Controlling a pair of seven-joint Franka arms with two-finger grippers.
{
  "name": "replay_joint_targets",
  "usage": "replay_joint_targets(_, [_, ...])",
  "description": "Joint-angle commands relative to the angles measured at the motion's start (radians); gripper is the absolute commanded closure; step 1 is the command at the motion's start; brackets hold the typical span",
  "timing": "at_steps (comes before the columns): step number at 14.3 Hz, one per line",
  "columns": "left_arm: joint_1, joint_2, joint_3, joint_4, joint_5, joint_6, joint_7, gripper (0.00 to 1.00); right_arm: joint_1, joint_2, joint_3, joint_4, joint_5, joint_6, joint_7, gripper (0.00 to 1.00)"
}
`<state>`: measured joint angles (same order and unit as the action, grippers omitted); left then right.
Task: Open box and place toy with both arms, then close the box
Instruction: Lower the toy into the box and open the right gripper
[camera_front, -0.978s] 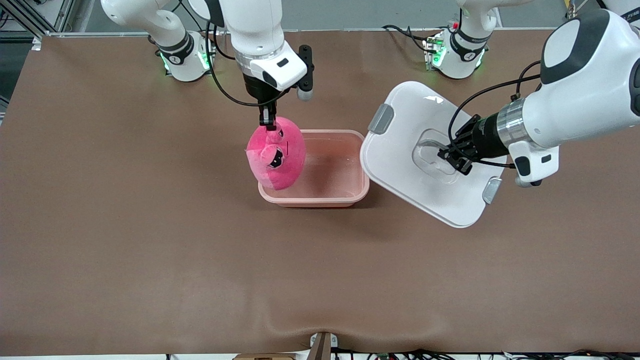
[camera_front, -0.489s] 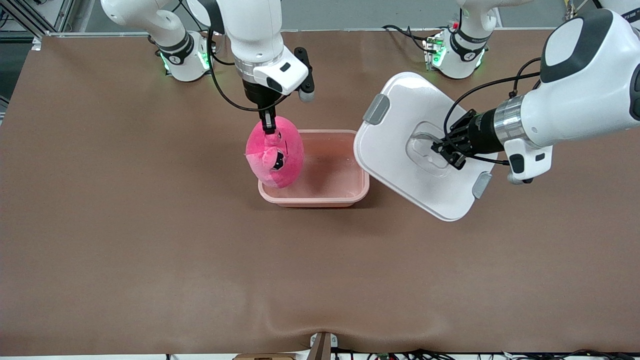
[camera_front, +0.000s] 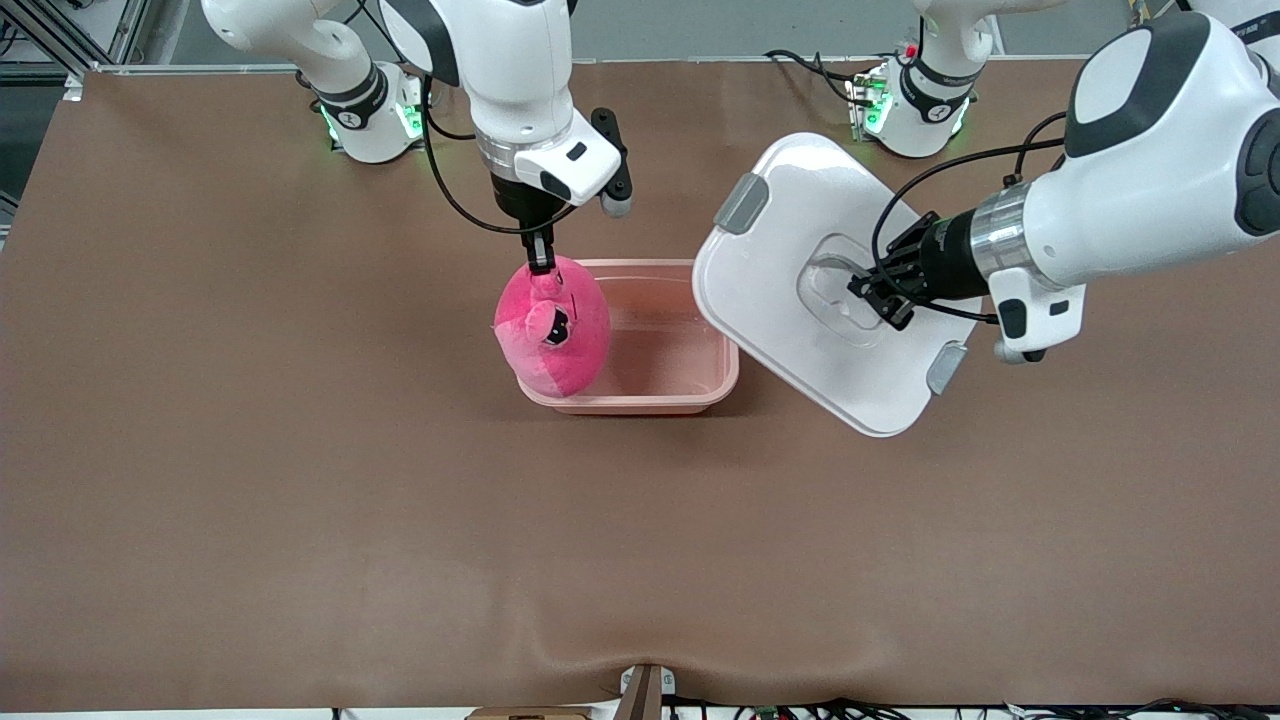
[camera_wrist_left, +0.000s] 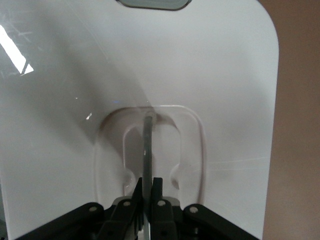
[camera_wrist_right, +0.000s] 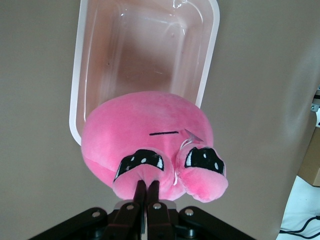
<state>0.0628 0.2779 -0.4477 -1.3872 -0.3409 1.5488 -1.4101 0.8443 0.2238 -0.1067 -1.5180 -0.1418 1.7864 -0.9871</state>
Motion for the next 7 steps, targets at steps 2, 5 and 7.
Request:
replay_joint_targets(2, [0.009, -0.006, -0.002, 0.017, -0.021, -0.012, 0.022, 1.00, -0.005, 0.014, 0.002, 0.005, 0.010, 0.002, -0.019, 1.00])
replay_joint_targets(5, [0.011, -0.002, 0.001, 0.017, -0.020, -0.012, 0.031, 1.00, -0.004, 0.019, 0.002, 0.005, 0.010, -0.001, -0.019, 1.00])
replay_joint_targets(7, [0.009, 0.000, 0.001, 0.019, -0.021, -0.010, 0.033, 1.00, -0.007, 0.020, 0.002, 0.005, 0.010, 0.001, -0.018, 1.00])
